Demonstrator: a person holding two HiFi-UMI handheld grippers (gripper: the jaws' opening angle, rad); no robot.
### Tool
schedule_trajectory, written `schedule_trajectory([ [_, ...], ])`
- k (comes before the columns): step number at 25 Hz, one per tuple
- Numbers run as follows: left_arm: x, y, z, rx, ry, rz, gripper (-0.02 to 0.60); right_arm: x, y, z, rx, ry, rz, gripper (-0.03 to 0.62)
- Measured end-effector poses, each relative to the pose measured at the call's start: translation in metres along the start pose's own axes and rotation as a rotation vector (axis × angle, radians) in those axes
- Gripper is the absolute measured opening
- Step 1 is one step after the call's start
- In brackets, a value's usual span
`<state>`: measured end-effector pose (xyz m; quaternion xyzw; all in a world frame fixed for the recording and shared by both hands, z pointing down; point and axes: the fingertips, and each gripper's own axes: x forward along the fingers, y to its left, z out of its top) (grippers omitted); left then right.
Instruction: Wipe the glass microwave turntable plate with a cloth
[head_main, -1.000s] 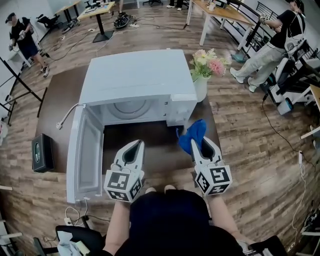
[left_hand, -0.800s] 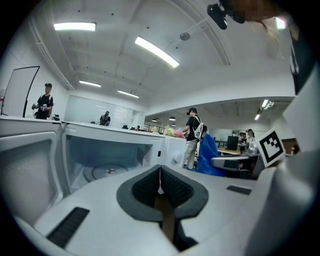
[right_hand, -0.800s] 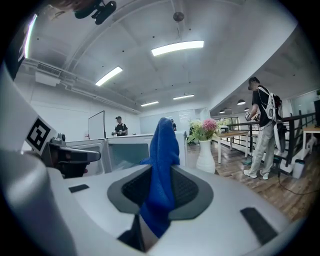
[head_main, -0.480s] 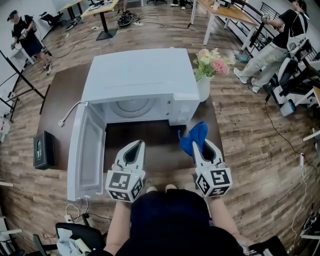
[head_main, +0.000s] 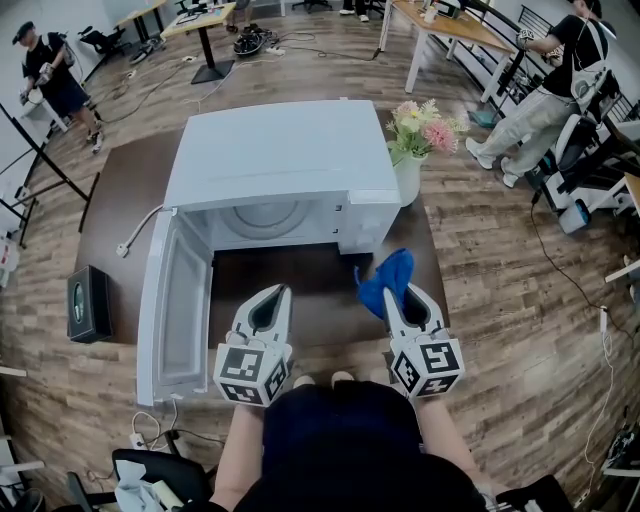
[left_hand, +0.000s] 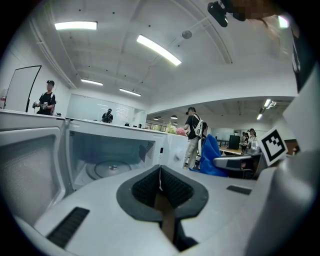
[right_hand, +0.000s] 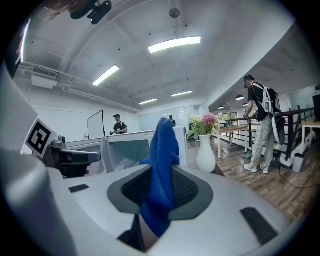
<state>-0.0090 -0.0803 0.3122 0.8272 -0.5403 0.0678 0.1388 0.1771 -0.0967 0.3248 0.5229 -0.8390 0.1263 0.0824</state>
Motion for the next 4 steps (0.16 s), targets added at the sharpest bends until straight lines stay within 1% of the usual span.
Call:
schedule_trajectory([
  [4, 0.0007, 0.0007, -0.002, 0.0, 0.009, 0.002, 0.006, 0.001, 0.0028, -0.006, 0.031, 0.019, 0.02, 0.089],
])
